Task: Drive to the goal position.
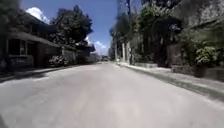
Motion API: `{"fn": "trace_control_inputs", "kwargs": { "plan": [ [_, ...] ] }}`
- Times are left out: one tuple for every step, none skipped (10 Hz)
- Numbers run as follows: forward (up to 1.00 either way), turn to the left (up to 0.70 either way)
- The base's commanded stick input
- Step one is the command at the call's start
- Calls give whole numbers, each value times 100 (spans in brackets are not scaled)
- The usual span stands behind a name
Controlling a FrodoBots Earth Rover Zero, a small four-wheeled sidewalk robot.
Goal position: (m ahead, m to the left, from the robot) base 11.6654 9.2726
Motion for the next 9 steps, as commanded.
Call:
{"fn": "trace_control_inputs", "kwargs": {
  "plan": [
    [85,9],
    [85,2],
    [85,0],
    [85,4],
    [85,15],
    [85,3],
    [85,8],
    [85,-3],
    [85,-19]
  ]
}}
